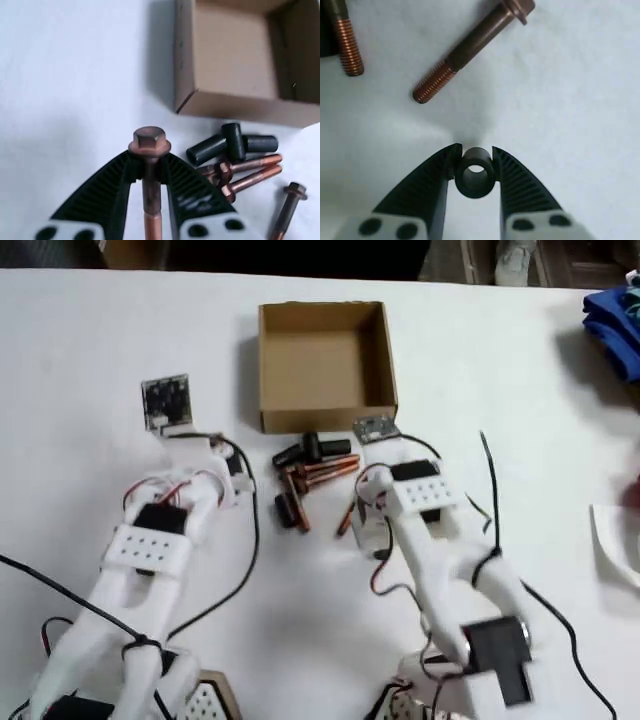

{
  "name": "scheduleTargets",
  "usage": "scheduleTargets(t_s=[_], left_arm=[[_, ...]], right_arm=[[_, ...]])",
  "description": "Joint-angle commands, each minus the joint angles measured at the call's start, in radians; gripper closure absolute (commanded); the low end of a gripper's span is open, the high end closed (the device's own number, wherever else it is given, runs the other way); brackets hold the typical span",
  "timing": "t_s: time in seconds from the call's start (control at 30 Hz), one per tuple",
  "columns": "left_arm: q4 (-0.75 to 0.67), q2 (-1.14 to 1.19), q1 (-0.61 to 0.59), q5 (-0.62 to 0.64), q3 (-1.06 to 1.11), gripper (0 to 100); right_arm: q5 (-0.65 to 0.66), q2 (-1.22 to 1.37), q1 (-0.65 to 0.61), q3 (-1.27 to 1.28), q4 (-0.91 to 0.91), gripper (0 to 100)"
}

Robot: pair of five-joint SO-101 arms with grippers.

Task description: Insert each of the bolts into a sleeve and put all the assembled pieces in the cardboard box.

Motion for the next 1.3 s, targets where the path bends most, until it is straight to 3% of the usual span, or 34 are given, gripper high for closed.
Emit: scheduleTargets(t_s=[0.0,0.43,0.7,1.27], left_arm=[[-0.003,0.002,-0.006,0.008,-0.061,97],[-0.003,0.002,-0.005,0.008,-0.056,97],[-0.003,0.002,-0.005,0.008,-0.056,97],[-0.009,0.000,0.078,0.008,-0.045,97]], right_arm=[[-0.009,0.033,-0.008,-0.052,0.008,97.9],[0.055,0.044,-0.010,-0.048,-0.128,97.5],[0.100,0.142,-0.010,-0.054,-0.154,79.0],[0.092,0.165,-0.007,-0.094,-0.243,79.0]])
